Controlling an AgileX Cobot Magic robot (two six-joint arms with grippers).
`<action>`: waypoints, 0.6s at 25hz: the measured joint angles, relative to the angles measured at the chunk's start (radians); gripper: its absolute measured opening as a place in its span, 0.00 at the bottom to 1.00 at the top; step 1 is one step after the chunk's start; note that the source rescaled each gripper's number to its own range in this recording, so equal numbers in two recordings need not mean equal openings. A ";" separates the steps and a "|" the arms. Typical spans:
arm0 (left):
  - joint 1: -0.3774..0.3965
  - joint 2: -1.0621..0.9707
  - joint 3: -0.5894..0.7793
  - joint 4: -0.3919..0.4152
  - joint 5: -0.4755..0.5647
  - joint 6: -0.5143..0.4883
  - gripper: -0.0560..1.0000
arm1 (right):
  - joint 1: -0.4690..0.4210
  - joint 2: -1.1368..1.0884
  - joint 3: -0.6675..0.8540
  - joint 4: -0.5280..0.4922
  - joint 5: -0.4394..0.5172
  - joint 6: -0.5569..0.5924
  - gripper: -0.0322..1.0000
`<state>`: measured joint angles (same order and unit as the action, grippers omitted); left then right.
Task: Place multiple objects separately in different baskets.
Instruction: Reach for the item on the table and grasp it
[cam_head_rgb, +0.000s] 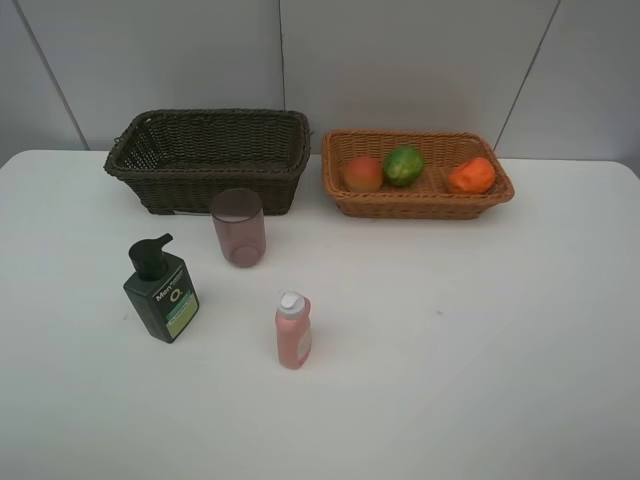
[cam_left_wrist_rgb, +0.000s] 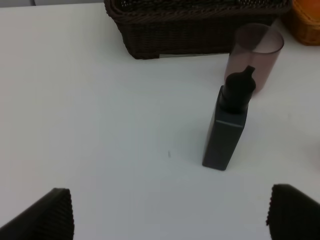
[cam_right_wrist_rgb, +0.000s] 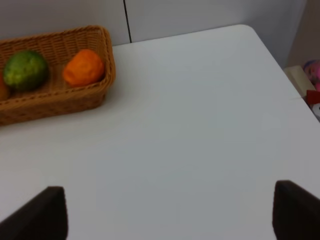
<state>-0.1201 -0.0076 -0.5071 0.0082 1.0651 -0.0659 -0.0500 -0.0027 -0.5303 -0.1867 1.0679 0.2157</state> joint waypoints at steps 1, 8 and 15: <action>0.000 0.000 0.000 0.000 0.000 0.000 1.00 | -0.006 -0.001 0.000 0.000 0.000 0.000 0.68; 0.000 0.000 0.000 0.000 0.000 0.000 1.00 | -0.024 -0.001 0.000 -0.001 0.000 0.000 0.68; 0.000 0.000 0.000 0.000 0.000 0.000 1.00 | -0.024 -0.001 0.000 0.005 0.000 -0.014 0.68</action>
<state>-0.1201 -0.0076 -0.5071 0.0082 1.0651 -0.0659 -0.0737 -0.0036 -0.5303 -0.1813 1.0679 0.2020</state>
